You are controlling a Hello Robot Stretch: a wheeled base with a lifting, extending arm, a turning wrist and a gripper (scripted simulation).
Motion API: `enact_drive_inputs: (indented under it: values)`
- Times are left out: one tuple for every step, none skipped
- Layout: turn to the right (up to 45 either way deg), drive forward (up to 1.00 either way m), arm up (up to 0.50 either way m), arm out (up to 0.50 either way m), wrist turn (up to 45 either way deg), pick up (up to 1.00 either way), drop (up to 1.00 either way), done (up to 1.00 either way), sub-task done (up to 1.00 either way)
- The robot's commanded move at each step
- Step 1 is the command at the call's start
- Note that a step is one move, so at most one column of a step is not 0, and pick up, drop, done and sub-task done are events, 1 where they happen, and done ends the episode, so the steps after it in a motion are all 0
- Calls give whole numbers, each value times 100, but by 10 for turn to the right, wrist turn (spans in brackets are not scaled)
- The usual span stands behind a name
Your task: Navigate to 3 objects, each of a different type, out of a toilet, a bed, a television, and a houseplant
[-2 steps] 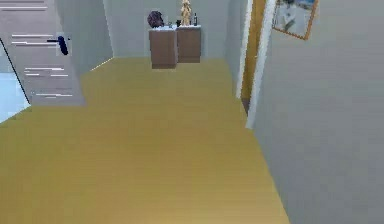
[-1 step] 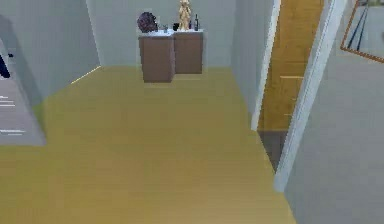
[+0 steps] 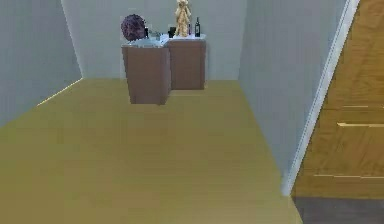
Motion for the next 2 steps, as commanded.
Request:
enact_drive_inputs:
  values:
    - [0,100,0,0,0,0,0,0,0]
    - [0,100,0,0,0,0,0,0,0]
